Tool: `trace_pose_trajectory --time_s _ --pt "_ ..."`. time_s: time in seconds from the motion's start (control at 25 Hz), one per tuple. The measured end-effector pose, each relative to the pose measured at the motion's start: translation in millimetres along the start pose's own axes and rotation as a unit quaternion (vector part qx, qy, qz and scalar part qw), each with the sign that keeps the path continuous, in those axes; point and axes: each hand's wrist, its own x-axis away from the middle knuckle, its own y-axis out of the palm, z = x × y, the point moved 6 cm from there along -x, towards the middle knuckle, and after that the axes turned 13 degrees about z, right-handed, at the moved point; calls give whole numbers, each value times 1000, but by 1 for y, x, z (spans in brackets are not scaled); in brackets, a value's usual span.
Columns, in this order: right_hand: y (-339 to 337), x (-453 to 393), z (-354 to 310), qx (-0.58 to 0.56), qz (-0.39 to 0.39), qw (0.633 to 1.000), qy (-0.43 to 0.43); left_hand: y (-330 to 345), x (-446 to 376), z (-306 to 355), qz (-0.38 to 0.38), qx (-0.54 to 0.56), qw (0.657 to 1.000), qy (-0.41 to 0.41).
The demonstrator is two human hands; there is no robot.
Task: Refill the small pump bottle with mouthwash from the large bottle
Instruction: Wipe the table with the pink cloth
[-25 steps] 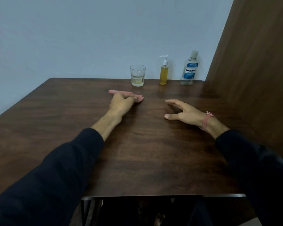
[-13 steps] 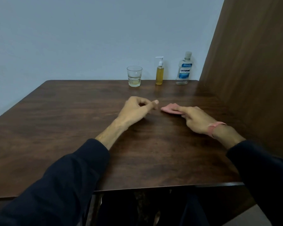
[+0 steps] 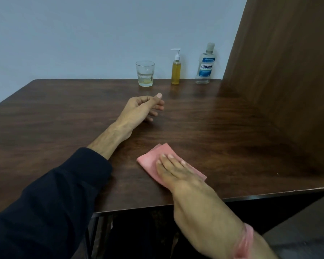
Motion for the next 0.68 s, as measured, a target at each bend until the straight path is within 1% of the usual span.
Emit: trace_pose_trajectory --time_s 0.08,0.16,0.24,0.28,0.32,0.36,0.44,0.56,0.6,0.64,0.68 --pt "-17 13 17 20 6 999 26 2 1 0 -2 4 1000 -1" --pt "-48 25 57 27 60 991 114 3 3 1 -7 6 1000 0" --pt "-76 39 99 44 116 965 231 3 4 1 -5 14 1000 -4" --pt "-82 45 112 54 124 951 278 3 5 2 -3 19 1000 -8" --pt "-82 45 118 65 126 941 306 3 5 2 0 22 1000 -12" --pt "-76 39 113 73 132 940 306 3 4 2 0 23 1000 -13" --pt "-52 17 83 69 148 952 258 5 5 3 -3 23 1000 -13" --pt "12 -19 -1 49 97 985 134 3 4 4 -4 43 999 -25" --pt "30 -25 -28 63 84 991 87 2 3 4 -6 50 998 -30" --pt "45 -27 -46 76 90 992 40 1 2 4 -11 58 998 -35" --pt "49 -27 -55 93 88 992 6 -1 1 4 -16 66 997 -42"
